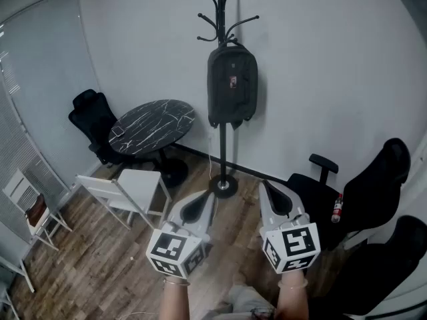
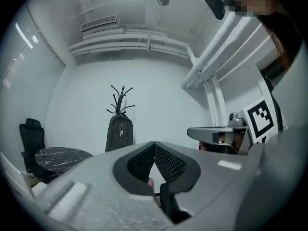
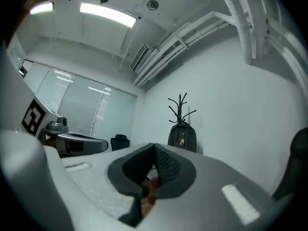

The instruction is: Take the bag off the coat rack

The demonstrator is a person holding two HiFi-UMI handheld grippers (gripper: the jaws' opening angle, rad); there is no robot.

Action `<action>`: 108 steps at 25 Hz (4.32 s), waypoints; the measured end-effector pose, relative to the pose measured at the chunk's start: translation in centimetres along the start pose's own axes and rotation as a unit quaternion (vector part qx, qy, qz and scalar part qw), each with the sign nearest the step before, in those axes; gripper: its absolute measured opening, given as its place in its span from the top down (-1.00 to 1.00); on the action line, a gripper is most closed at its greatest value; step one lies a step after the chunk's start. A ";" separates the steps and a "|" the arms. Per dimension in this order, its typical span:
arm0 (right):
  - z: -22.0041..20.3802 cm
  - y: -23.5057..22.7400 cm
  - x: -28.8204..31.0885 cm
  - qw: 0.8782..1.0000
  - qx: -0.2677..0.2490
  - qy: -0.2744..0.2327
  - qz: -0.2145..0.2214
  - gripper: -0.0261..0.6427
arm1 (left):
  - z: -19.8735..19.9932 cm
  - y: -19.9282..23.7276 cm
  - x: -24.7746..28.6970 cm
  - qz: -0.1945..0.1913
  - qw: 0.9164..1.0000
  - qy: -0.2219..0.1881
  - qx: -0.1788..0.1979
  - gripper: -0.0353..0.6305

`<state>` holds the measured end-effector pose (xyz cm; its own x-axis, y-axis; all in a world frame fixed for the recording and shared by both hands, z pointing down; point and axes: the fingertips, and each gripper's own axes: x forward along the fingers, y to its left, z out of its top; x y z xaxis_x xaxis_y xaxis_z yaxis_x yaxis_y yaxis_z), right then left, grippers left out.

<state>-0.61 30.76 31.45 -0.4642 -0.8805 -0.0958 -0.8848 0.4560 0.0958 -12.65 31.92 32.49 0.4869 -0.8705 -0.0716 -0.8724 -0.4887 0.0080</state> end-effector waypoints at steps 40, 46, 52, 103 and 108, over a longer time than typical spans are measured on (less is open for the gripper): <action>-5.8 -15.9 22.0 0.999 0.002 0.007 0.045 0.89 | -3.3 10.8 25.7 0.032 0.999 0.012 0.000 0.86; -6.2 -17.3 25.6 0.999 -0.006 0.009 0.037 0.89 | -3.6 13.2 28.8 0.032 0.999 0.016 0.003 0.86; -5.9 -18.5 29.1 0.999 -0.001 0.008 0.035 0.88 | -3.3 15.8 31.7 0.028 0.999 0.017 -0.001 0.86; -10.4 -29.4 50.9 0.998 0.008 0.063 -0.026 0.58 | -5.3 34.1 49.4 0.056 0.998 0.035 -0.017 0.60; -11.5 -31.1 52.9 0.997 0.009 0.071 -0.022 0.55 | -6.2 35.6 51.1 0.071 0.996 0.050 -0.016 0.56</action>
<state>2.82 -31.50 34.77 -0.4151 -0.9089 0.0411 -0.9057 0.4170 0.0759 -18.52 -30.32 35.32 0.3615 -0.9318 0.0319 -0.9319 -0.3600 0.0436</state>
